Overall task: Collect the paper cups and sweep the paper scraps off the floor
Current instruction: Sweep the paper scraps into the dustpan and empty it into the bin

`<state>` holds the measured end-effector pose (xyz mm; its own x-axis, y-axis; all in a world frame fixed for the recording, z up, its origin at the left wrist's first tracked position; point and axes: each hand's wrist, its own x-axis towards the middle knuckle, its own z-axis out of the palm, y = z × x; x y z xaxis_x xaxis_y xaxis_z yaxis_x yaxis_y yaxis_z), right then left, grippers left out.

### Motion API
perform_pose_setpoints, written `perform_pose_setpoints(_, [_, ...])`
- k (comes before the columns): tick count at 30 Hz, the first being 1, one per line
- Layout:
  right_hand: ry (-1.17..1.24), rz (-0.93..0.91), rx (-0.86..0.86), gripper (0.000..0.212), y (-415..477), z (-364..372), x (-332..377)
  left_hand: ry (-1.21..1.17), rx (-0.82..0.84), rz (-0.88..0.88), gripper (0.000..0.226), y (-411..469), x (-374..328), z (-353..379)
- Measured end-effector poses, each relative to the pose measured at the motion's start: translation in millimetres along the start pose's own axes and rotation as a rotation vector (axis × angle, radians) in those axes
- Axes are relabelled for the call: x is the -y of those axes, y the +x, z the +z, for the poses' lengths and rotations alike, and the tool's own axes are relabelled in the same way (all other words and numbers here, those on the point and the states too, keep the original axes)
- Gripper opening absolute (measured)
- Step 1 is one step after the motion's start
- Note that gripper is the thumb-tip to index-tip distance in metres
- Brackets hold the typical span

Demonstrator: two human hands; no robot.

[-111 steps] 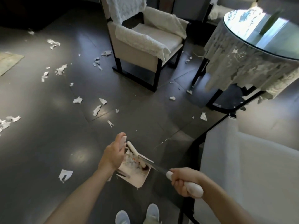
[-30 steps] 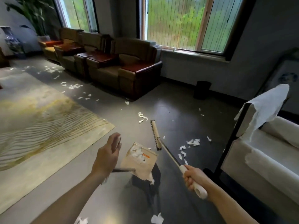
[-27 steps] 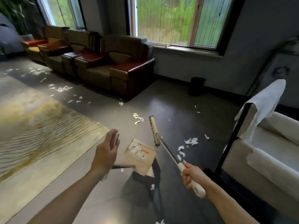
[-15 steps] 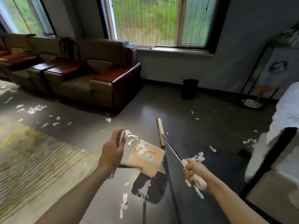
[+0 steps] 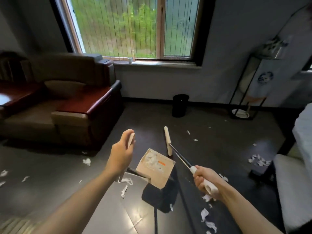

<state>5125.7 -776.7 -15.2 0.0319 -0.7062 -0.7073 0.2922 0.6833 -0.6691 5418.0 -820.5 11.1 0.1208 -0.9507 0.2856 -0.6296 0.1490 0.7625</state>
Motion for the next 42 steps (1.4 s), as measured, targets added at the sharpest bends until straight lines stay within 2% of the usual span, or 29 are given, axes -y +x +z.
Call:
perform_pose_setpoints(3, [0.065, -0.030, -0.065, 0.040, 48.0, 51.2, 28.2, -0.053, 0.064, 0.079, 0.026, 86.6, 36.8, -4.1])
perform_pose_setpoints(7, [0.186, -0.065, -0.110, 0.039, 97.0, 118.5, 76.3, -0.121, 0.096, 0.122, 0.036, 191.8, 71.3, -13.4])
perform_pose_setpoints(14, [0.270, -0.090, -0.200, 0.043, 189.0, 174.5, 168.1, -0.116, 0.216, 0.211, 0.039, 369.6, 104.5, 19.3])
perform_pose_setpoints(23, [0.311, -0.071, -0.207, 0.029, 342.7, 169.2, 318.1, -0.121, 0.263, 0.217, 0.031, 596.8, 107.1, 111.3])
perform_pose_setpoints(28, [0.360, -0.109, -0.253, 0.043, 393.0, 169.0, 403.2, -0.080, 0.289, 0.325, 0.028, 708.6, 85.9, 157.8])
perform_pose_setpoints(31, [0.384, -0.146, -0.268, 0.039, 421.7, 165.7, 455.4, -0.081, 0.298, 0.372, 0.032, 784.3, 71.9, 190.5])
perform_pose_setpoints(37, [0.441, -0.191, -0.320, 0.037, 480.7, 151.5, 521.7, -0.012, 0.387, 0.652, 0.045, 909.2, 33.1, 254.7])
perform_pose_setpoints(42, [0.455, -0.199, -0.381, 0.046, 515.5, 141.0, 564.5, 0.213, 0.556, 0.849, 0.050, 976.6, -2.5, 325.8])
